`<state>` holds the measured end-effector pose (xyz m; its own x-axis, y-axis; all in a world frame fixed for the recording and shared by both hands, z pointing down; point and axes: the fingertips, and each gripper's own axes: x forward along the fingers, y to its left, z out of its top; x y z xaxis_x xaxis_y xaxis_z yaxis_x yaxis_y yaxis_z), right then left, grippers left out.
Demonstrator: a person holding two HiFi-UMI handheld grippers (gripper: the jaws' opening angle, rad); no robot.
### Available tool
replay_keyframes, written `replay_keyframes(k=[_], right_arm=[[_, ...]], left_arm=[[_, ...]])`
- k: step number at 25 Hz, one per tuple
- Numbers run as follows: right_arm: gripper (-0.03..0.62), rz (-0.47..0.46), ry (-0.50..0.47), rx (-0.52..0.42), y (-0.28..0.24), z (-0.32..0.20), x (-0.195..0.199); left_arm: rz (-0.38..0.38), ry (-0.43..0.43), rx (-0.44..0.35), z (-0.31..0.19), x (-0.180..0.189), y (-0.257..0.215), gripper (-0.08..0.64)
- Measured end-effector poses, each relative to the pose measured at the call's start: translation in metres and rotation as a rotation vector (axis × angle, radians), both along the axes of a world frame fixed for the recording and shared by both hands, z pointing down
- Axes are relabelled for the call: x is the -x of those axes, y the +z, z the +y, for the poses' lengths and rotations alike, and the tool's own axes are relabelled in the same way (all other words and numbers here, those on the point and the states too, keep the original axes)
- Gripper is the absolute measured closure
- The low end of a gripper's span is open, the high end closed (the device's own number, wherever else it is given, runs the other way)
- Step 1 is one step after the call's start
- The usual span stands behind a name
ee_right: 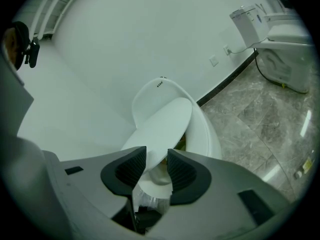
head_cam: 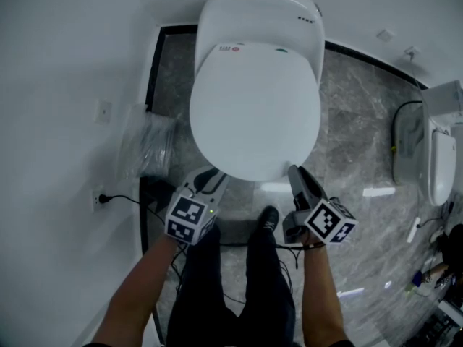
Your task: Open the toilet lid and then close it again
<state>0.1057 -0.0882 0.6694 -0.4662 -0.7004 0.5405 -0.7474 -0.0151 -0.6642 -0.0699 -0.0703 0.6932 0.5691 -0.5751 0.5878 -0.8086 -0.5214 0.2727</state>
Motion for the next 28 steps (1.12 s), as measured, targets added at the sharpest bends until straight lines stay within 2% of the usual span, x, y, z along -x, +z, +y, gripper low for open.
replay_keyframes(k=[6,9,11,13,14,18,21,28], right_arm=[[0.453,0.03,-0.033,-0.069,-0.033,-0.01,-0.004],[0.454,0.056,-0.048,-0.112,-0.057,-0.016,-0.006],[0.499,0.097,-0.057,-0.138,-0.069,-0.018,-0.009],[0.572,0.145,-0.084,-0.164,-0.08,-0.02,-0.007],[0.58,0.163,-0.105,-0.178,-0.085,-0.021,-0.004],[0.583,0.232,-0.194,-0.215,-0.101,-0.03,0.013],[0.583,0.273,-0.226,-0.219,-0.108,-0.045,0.018],[0.583,0.32,-0.187,-0.247,-0.138,-0.089,0.019]], left_arm=[[-0.014,-0.011,-0.033,-0.013,0.003,-0.028,0.492],[-0.02,-0.027,-0.057,-0.022,0.007,-0.045,0.532],[-0.011,-0.04,-0.083,-0.032,0.008,-0.059,0.548],[-0.001,-0.041,-0.098,-0.041,0.008,-0.072,0.552],[0.002,-0.041,-0.103,-0.046,0.007,-0.079,0.552],[0.002,-0.038,-0.131,-0.062,0.006,-0.104,0.552],[0.01,-0.038,-0.16,-0.077,0.004,-0.126,0.552],[0.032,0.027,-0.208,-0.111,-0.001,-0.166,0.552]])
